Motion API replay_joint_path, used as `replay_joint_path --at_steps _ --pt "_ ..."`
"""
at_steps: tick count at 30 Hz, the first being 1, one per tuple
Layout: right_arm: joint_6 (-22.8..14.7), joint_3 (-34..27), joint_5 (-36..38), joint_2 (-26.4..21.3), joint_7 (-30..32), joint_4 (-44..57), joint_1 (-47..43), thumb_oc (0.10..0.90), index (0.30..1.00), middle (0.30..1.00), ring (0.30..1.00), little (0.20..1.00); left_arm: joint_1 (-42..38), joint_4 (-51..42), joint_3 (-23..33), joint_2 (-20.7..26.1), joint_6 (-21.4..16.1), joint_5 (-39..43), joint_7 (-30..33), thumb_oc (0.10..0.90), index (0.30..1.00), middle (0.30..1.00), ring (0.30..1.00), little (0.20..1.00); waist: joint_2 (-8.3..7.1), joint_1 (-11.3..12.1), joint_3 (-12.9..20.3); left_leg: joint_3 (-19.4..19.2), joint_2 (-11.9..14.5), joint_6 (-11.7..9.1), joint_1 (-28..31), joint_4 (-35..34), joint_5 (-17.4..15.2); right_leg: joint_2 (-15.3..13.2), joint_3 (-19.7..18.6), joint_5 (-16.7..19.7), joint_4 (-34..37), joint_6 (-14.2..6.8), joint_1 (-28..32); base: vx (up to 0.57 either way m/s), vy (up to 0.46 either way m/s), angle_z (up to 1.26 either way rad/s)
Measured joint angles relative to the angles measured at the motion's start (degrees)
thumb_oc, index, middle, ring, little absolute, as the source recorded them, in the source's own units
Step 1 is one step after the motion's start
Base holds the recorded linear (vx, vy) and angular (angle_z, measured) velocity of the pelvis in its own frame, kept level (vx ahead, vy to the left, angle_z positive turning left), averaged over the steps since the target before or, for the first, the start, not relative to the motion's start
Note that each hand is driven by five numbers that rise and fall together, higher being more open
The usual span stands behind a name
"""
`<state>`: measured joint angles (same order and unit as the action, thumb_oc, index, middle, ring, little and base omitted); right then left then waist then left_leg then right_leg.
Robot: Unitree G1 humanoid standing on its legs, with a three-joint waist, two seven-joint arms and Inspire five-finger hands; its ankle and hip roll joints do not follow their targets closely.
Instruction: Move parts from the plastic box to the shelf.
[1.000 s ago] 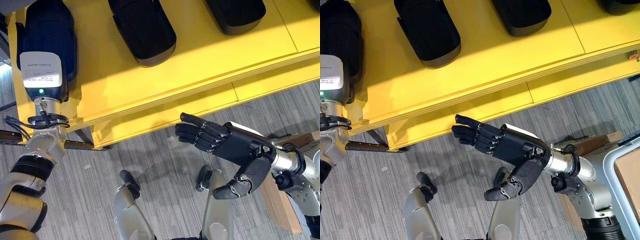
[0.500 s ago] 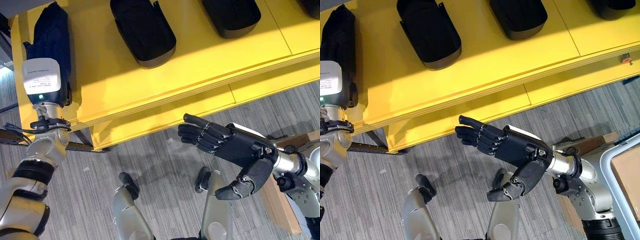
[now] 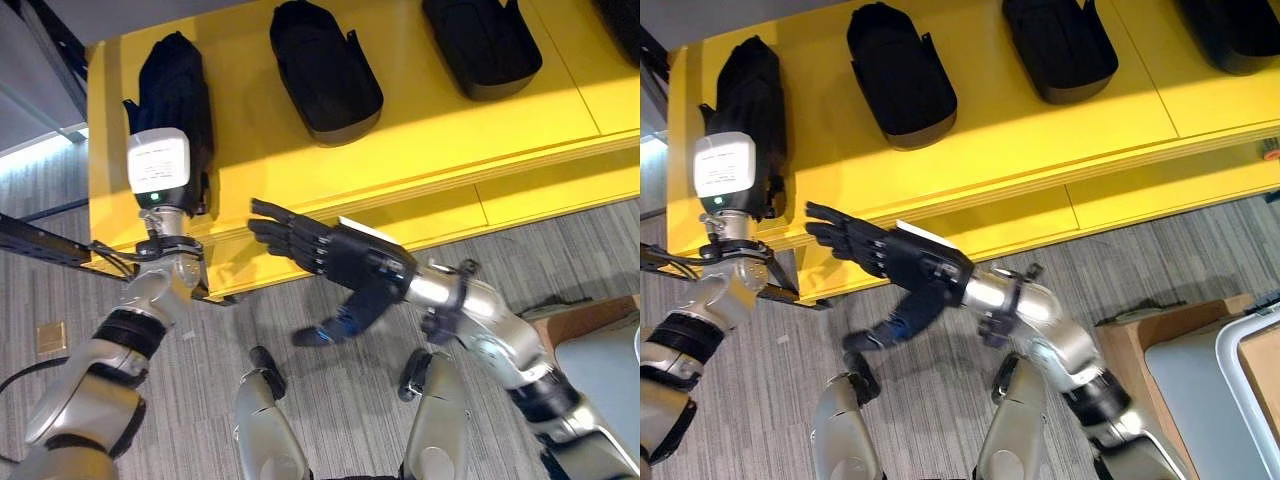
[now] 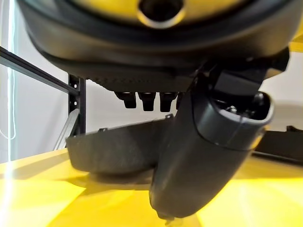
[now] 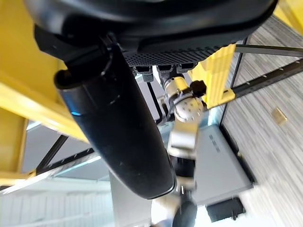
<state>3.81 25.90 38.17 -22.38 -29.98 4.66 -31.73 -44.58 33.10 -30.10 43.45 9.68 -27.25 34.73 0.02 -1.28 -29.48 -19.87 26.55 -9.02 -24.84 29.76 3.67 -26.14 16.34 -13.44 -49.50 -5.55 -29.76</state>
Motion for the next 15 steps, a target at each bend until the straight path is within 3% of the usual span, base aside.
replay_joint_path --at_steps 4,10,15 --pt "0.3 2.3 -2.2 1.6 6.0 -1.4 -2.2 0.900 1.000 1.000 1.000 1.000 -0.1 0.1 -0.9 -1.9 0.2 0.0 0.0 0.900 1.000 1.000 1.000 1.000 0.19 0.2 0.0 0.1 -0.8 0.3 1.3 0.0 0.2 -1.0 -0.1 -0.7 -0.9 -0.3 1.1 0.06 -0.017 0.07" --pt "1.0 3.2 -2.2 1.7 10.1 -1.4 -2.5 0.900 1.000 1.000 1.000 1.000 -0.1 0.1 -1.8 -2.3 0.4 -0.1 -0.3 0.900 1.000 1.000 1.000 1.000 0.24 0.5 0.0 0.1 -0.8 0.0 2.6 -0.1 0.4 -1.4 -0.1 -1.9 -2.3 0.0 1.7 0.07 -0.015 0.01" --pt "1.6 4.5 -2.2 1.8 12.4 -1.8 -2.6 0.900 1.000 1.000 1.000 1.000 -0.1 0.1 -3.0 -4.3 3.8 -0.6 -0.4 0.900 1.000 1.000 1.000 1.000 0.66 0.0 0.0 0.4 -0.7 -0.1 3.7 -0.2 0.4 -1.5 -0.2 -2.9 -3.5 0.4 2.5 0.05 -0.006 0.01"
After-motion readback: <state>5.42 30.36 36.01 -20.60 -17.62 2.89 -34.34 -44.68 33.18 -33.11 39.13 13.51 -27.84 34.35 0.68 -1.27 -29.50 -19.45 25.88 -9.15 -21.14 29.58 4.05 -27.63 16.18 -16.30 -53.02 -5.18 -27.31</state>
